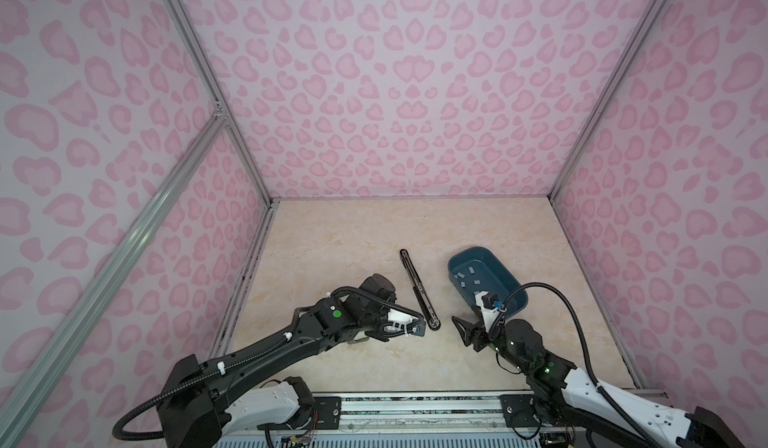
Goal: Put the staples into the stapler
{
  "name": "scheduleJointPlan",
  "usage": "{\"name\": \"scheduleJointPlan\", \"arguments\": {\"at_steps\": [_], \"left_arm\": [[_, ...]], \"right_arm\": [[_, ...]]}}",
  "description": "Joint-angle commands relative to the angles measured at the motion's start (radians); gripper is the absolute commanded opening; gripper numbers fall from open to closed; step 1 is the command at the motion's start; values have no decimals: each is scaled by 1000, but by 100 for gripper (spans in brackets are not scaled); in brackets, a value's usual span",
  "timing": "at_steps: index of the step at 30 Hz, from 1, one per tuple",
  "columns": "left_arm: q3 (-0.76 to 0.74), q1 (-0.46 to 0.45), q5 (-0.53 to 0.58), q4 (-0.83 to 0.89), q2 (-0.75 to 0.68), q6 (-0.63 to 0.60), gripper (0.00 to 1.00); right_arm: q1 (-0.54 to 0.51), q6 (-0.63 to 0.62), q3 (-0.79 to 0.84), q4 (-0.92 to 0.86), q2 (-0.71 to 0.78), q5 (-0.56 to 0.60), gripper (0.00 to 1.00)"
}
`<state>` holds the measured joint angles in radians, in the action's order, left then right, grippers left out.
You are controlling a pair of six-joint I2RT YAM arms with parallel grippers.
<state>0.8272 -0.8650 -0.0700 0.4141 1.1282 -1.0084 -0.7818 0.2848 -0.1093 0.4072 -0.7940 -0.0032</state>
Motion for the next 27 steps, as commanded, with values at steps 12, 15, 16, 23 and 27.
{"name": "scheduleJointPlan", "arguments": {"at_steps": [12, 15, 16, 23, 27], "left_arm": [[-105, 92, -223, -331, -151, 162, 4], [-93, 92, -231, -332, -137, 178, 4], [-86, 93, -237, -331, -134, 184, 4], [-82, 94, -284, -303, -188, 178, 4], [-92, 94, -295, -300, -214, 177, 4]], "right_arm": [[-94, 338, -392, -153, -91, 45, 59], [-132, 361, -432, -222, -96, 44, 50], [-152, 370, -438, -235, -101, 60, 49], [-242, 354, -487, -223, -179, 38, 48], [-293, 343, -512, -200, -240, 84, 44]]}}
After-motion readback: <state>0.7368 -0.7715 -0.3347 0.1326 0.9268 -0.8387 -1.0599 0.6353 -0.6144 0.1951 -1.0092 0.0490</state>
